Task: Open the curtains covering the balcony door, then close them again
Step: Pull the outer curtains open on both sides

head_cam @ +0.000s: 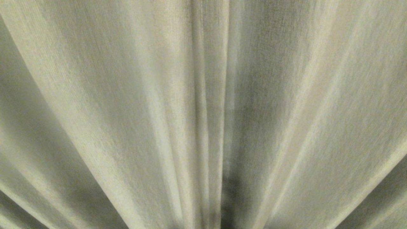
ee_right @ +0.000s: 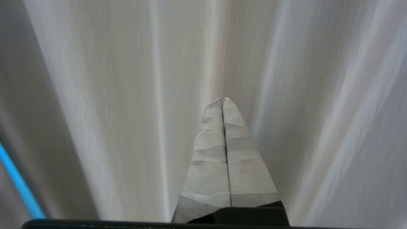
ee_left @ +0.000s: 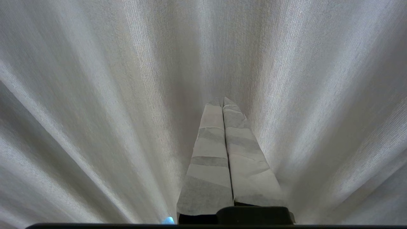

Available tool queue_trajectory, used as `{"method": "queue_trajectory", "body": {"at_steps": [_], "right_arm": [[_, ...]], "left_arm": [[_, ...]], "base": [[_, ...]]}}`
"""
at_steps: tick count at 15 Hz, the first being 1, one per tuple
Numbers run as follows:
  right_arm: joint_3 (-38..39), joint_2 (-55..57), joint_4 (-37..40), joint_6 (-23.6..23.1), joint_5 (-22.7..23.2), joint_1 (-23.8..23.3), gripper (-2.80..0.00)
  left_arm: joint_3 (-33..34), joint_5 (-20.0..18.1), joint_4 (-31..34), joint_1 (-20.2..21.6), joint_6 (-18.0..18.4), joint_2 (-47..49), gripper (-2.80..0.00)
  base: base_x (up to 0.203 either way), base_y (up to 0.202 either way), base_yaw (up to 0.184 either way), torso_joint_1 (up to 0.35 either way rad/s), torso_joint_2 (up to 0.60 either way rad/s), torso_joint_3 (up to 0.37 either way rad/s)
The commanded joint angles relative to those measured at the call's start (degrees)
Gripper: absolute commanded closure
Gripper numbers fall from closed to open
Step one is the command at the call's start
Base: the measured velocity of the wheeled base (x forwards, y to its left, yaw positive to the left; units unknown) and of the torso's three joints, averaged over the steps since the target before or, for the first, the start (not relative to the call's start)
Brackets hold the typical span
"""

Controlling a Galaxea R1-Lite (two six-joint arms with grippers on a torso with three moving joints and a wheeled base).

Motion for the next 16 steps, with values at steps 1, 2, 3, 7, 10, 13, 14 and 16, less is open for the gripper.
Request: {"method": "queue_trajectory", "body": {"at_steps": [1,2,3,7,10,13,14,16], "right_arm": [[-3.0,9.6,-4.6,0.0,0.0,0.2,-2.74],[-3.9,12.3,-7.1,0.2,0.0,0.4,-2.80],[-4.7,15.0,-9.7,0.3,0.1,0.6,-2.80],[-7.2,22.1,-18.1,2.2,1.4,3.1,-2.80],[-9.5,23.6,-18.6,2.4,1.5,3.4,-2.80],[-13.5,26.9,-18.6,2.3,1.4,3.4,-2.80],[-14.9,28.5,-18.6,2.3,1.4,3.4,-2.80],[-16.9,31.6,-18.6,2.3,1.4,3.4,-2.80]], "left_arm": [[0.0,0.0,0.0,0.0,0.0,0.0,0.00],[0.0,0.0,0.0,0.0,0.0,0.0,0.00],[0.0,0.0,0.0,0.0,0.0,0.0,0.00],[0.0,0.0,0.0,0.1,0.0,0.0,0.00],[0.0,0.0,0.0,0.1,0.0,0.0,0.00],[0.0,0.0,0.0,0.0,0.0,0.0,0.00],[0.0,0.0,0.0,0.0,0.0,0.0,0.00],[0.0,0.0,0.0,0.0,0.0,0.0,0.00]], "base": [[0.000,0.000,0.000,0.000,0.00,0.000],[0.000,0.000,0.000,0.000,0.00,0.000],[0.000,0.000,0.000,0.000,0.00,0.000],[0.000,0.000,0.000,0.000,0.00,0.000],[0.000,0.000,0.000,0.000,0.00,0.000],[0.000,0.000,0.000,0.000,0.00,0.000],[0.000,0.000,0.000,0.000,0.00,0.000],[0.000,0.000,0.000,0.000,0.00,0.000]]}}
